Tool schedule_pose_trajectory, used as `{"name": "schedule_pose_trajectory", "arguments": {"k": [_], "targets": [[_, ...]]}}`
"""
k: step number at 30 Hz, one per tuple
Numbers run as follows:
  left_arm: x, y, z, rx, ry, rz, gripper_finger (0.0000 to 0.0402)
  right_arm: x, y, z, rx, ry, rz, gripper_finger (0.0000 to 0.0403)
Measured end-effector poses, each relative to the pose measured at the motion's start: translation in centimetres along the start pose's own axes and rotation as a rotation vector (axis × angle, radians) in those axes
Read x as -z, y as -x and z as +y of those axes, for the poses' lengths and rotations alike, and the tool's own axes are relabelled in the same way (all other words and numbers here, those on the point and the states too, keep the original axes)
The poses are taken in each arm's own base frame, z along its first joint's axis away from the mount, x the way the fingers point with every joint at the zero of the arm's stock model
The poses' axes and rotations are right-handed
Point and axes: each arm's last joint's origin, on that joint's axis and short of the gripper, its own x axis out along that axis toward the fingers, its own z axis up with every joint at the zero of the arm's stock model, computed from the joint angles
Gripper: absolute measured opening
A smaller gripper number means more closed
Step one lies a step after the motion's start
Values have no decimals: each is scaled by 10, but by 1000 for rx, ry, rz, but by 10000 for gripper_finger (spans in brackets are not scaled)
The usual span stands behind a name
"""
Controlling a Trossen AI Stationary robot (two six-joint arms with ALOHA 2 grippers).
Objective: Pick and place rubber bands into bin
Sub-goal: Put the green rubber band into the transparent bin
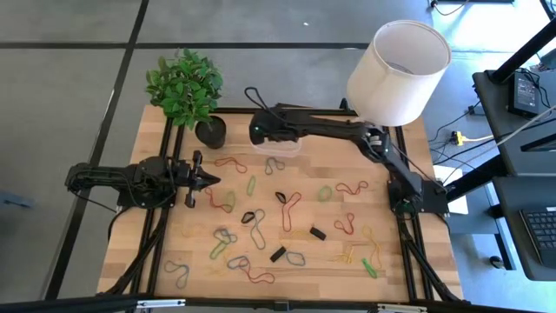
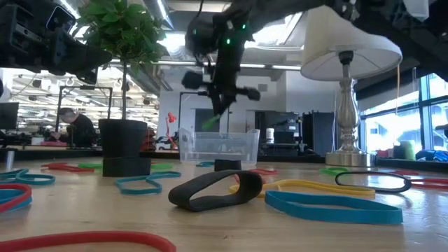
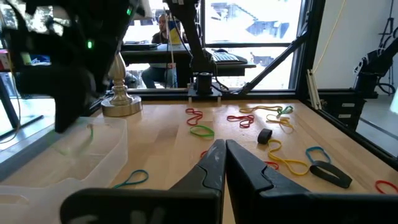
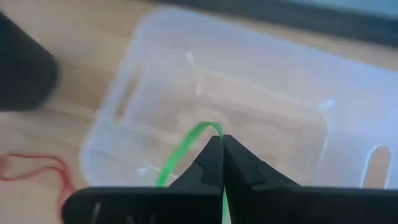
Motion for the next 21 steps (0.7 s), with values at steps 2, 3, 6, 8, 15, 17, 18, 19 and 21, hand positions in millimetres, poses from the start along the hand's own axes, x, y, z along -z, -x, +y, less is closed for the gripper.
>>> {"name": "schedule_pose_trajectory", "arguments": {"k": [2, 3, 6, 8, 15, 17, 18, 19, 21], "targets": [[0, 0, 0, 0, 0, 0, 8, 2, -12, -1, 15, 3, 30, 0], [0, 0, 0, 0, 0, 0, 8, 3, -17, -2, 23, 5, 39, 0], [0, 0, 0, 0, 0, 0, 7, 6, -31, -3, 44, 11, 57, 7], [0, 0, 0, 0, 0, 0, 6, 7, -35, -3, 52, 11, 61, 15], [0, 0, 0, 0, 0, -1, 8, 6, -38, -5, 60, 9, 64, 57], [0, 0, 0, 0, 0, 0, 7, 6, -39, -5, 59, 8, 64, 72], [0, 0, 0, 0, 0, 0, 6, 6, -39, -5, 60, 8, 64, 80], [0, 0, 0, 0, 0, 0, 6, 6, -39, -5, 60, 8, 64, 87], [0, 0, 0, 0, 0, 0, 6, 6, -39, -5, 60, 7, 64, 101]]}}
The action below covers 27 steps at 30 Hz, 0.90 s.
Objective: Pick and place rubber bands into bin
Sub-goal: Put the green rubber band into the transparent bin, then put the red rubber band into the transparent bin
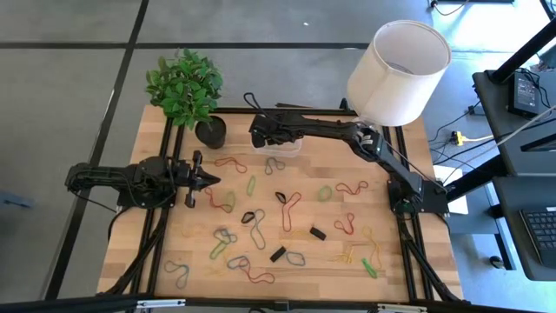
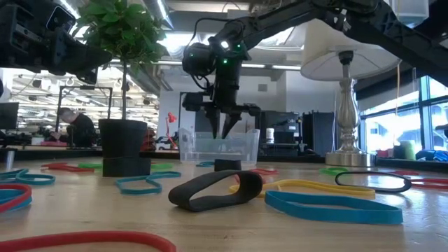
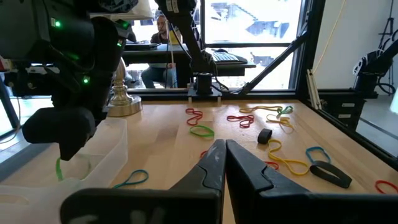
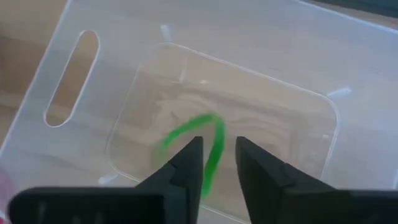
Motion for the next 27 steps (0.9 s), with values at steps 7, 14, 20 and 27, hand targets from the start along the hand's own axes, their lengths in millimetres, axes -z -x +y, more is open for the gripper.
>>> {"name": "schedule_pose_trajectory", "arguments": {"k": [7, 14, 20, 27], "targets": [[0, 0, 0, 0, 0, 0, 7, 0, 0, 0, 0, 0, 1, 135], [0, 0, 0, 0, 0, 0, 8, 2, 13, 2, -40, 59, 16, 125], [0, 0, 0, 0, 0, 0, 6, 18, 73, 15, -99, 160, -107, 67], [0, 0, 0, 0, 0, 0, 8, 71, 130, 27, -141, 405, -128, 11]]}}
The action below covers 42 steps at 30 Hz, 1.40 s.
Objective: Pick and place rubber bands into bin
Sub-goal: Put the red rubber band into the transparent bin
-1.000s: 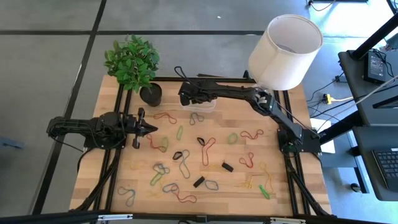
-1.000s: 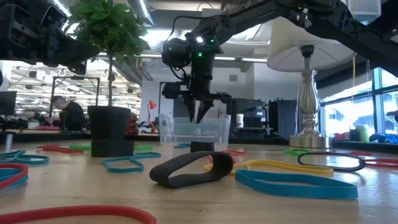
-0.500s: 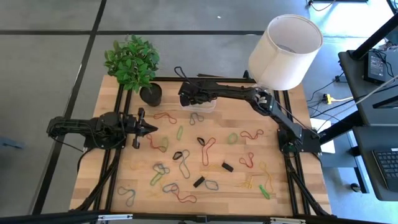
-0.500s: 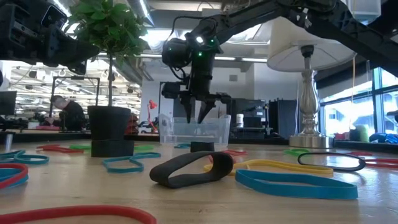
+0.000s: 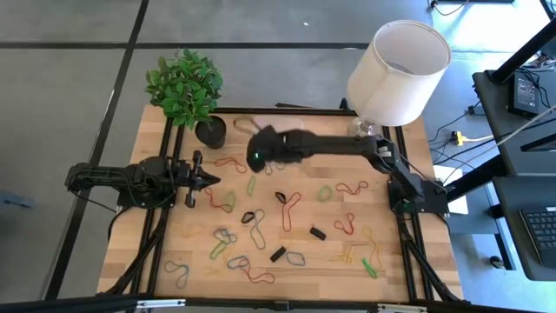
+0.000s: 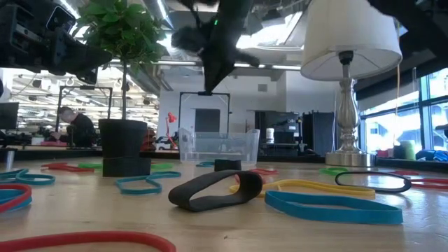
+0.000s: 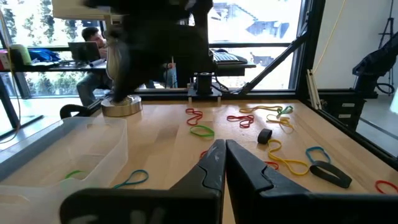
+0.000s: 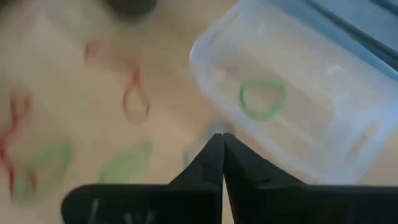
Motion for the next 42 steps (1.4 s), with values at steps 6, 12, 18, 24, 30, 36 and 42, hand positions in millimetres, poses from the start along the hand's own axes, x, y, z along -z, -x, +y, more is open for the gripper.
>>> {"name": "schedule_pose_trajectory", "arguments": {"k": [6, 12, 18, 24, 30, 36, 42], "targets": [[0, 0, 0, 0, 0, -1, 7, 48, 36, 27, -7, 215, 86, 4], [-5, 0, 0, -7, -143, -53, 7, 86, 54, 51, -88, 350, 144, 3], [-6, 0, 0, -4, -128, -67, 8, 114, 71, 66, -136, 489, 151, 2], [-7, 0, 0, 1, 6, -75, 6, 140, 75, 53, -161, 532, 178, 1], [-7, 0, 0, 3, 56, -75, 8, 169, 85, 6, -349, 413, 104, 1], [-10, 0, 0, -4, 68, -101, 7, 200, 96, -53, -524, 395, 13, 1], [-10, 0, 0, -3, 85, -82, 6, 224, 96, -106, -522, 342, 39, 15]]}}
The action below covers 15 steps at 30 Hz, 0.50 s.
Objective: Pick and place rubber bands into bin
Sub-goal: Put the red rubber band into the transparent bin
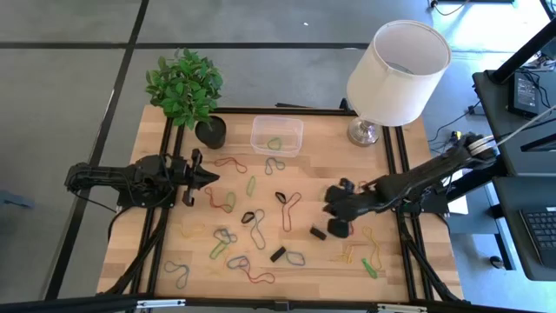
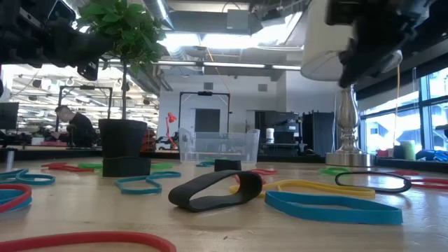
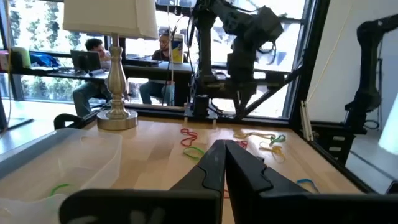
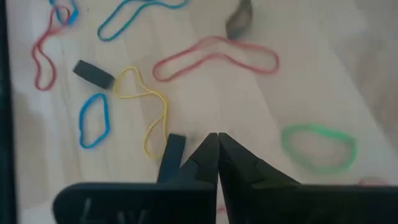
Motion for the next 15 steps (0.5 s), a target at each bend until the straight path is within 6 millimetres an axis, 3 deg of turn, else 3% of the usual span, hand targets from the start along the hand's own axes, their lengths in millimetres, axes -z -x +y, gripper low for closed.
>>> {"name": "schedule_pose_trajectory", "arguments": {"k": [3, 7, 15], "targets": [[-12, -3, -2, -24, -12, 20, 2, 14, 5, -12, -4, -55, 7, 20], [-28, -14, -5, -144, -20, 184, 3, 27, 8, -22, -8, -29, 13, 13], [-52, -65, -12, -292, 9, 470, 3, 33, 9, -28, -1, 47, 24, 7]]}}
